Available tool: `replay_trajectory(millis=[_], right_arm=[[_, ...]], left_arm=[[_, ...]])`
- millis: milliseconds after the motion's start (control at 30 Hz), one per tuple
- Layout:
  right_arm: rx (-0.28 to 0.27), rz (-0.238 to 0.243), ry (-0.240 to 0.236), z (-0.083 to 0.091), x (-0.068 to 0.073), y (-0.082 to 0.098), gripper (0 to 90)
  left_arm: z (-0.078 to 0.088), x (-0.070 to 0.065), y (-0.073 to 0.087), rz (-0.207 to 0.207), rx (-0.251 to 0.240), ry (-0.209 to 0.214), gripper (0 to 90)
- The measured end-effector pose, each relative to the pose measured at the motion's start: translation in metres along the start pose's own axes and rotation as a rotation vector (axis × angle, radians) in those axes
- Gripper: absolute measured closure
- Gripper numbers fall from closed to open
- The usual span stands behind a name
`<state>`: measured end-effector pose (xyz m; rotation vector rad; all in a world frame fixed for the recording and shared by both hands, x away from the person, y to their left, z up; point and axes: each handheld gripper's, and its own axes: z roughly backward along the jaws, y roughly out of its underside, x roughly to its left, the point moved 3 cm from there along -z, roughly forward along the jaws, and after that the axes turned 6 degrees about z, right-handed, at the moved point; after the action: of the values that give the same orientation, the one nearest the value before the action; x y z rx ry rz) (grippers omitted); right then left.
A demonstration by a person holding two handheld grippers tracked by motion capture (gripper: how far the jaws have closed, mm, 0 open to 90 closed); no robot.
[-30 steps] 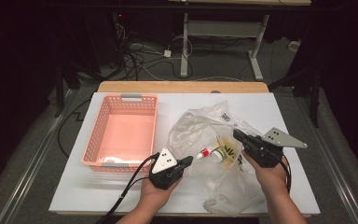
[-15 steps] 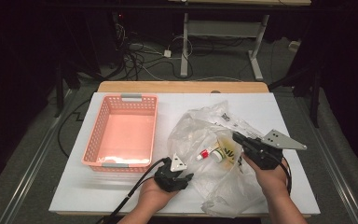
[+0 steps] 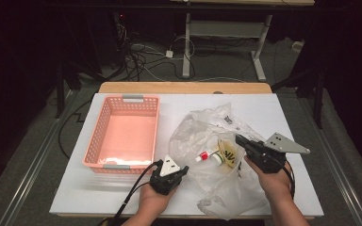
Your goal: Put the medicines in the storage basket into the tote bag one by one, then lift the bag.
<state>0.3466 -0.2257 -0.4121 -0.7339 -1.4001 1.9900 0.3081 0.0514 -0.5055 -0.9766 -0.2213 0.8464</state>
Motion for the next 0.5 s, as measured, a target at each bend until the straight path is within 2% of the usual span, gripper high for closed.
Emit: replay_trajectory(millis=[67, 133, 200, 400, 500], right_arm=[[-0.003, -0.004, 0.004, 0.001, 0.0, 0.0, 90.0], [-0.007, -0.007, 0.009, 0.001, -0.001, 0.001, 90.0], [-0.008, -0.011, 0.011, 0.001, -0.002, 0.001, 90.0], [-0.017, -0.009, 0.018, 0.002, -0.004, -0.001, 90.0], [-0.025, -0.007, 0.02, 0.004, -0.004, -0.002, 90.0]], left_arm=[[0.002, -0.002, 0.001, -0.015, -0.033, -0.021, 88.3], [0.005, -0.002, 0.0, -0.011, -0.068, -0.032, 88.3], [0.007, -0.003, -0.001, -0.021, -0.12, -0.038, 88.3], [0.01, -0.009, -0.015, -0.072, -0.192, -0.057, 88.2], [0.015, -0.012, -0.024, -0.066, -0.237, -0.06, 88.2]])
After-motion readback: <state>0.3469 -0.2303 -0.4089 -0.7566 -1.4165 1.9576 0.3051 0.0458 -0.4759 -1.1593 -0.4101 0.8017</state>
